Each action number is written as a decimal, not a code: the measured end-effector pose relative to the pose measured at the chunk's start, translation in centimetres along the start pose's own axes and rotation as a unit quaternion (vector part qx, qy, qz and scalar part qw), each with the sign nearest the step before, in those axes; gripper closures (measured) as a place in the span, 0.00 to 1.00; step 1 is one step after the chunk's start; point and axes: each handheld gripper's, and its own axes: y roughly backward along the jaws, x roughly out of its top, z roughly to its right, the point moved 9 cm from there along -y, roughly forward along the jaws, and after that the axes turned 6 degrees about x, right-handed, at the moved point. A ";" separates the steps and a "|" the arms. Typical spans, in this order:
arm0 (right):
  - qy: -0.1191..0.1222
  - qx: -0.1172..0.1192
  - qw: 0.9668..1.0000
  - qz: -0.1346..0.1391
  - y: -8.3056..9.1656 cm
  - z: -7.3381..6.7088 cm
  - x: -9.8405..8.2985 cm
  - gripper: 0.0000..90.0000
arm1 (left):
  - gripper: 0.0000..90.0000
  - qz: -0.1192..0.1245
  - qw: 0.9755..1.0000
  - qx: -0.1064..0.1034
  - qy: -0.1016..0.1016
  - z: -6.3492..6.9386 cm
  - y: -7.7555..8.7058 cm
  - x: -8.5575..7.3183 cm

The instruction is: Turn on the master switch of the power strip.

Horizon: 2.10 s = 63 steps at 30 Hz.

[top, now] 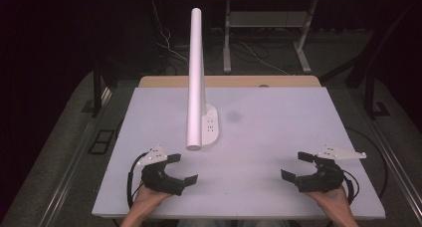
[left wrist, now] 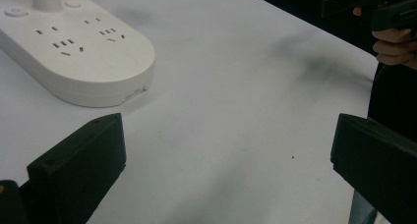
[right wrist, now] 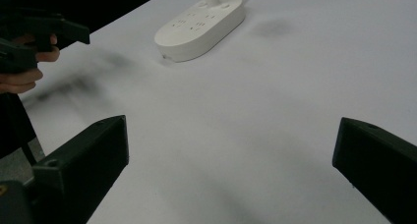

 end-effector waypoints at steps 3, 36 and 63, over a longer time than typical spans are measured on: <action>0.001 0.001 1.000 -0.007 -0.1 -0.1 -0.1 0.00 | 0.00 0.001 1.000 0.002 0.001 0.0 0.0 0.0; -0.004 0.011 1.000 -0.029 -0.3 -0.1 -0.7 0.00 | 0.00 -0.021 1.000 0.000 -0.001 -0.4 0.7 0.8; 0.000 0.013 0.999 -0.037 -0.4 0.0 -1.0 0.00 | 0.00 -0.050 0.999 0.007 -0.009 -2.2 1.2 2.9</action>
